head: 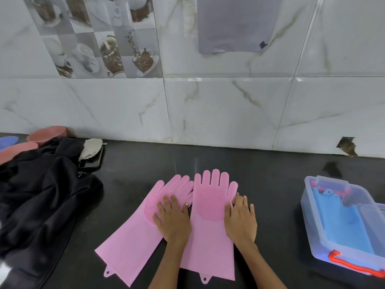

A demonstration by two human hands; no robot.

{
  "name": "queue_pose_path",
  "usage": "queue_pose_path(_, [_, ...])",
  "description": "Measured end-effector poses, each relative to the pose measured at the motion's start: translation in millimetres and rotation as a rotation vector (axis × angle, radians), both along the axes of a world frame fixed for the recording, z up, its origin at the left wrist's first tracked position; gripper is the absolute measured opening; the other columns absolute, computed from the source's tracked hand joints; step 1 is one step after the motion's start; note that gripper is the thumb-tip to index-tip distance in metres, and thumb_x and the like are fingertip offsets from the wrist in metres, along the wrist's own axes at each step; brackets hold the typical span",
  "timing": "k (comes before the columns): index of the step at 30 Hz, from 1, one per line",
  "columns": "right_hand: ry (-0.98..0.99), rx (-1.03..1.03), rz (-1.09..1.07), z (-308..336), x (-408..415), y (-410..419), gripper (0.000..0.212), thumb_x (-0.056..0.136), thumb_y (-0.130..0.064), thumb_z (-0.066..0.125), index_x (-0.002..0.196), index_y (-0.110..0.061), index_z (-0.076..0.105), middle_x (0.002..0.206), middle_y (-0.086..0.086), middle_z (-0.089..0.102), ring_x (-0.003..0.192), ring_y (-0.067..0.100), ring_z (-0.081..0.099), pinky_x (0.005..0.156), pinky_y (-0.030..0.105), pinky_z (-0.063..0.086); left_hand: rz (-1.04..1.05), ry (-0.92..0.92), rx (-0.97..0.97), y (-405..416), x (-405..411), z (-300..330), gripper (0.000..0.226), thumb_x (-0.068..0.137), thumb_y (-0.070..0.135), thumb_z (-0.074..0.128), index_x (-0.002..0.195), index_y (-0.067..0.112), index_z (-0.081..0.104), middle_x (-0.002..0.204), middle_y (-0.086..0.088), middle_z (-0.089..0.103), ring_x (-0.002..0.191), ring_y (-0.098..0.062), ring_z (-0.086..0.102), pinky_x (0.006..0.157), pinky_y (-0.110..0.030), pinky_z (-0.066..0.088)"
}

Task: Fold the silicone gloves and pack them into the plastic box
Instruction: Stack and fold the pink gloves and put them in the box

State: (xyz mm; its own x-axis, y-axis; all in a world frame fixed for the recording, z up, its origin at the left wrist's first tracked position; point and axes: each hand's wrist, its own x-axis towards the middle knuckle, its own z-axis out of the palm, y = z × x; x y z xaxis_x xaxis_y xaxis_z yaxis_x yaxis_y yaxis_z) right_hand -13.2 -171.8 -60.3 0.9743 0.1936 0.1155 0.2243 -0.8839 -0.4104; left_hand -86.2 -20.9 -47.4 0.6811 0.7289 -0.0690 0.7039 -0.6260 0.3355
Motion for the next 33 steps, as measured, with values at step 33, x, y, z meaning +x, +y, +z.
queue_pose_path(33, [0.159,0.818,0.107,32,-11,43,0.037,0.094,-0.029,0.052,0.127,-0.021,0.037,0.137,-0.003,0.036,0.125,0.016,0.044,0.096,0.028,0.041,0.368,-0.794,-0.453,31,12,67,0.035,0.102,0.023,0.034,0.109,0.000,0.059,0.086,-0.013,0.061,0.090,-0.037,0.057,0.091,-0.050,0.045])
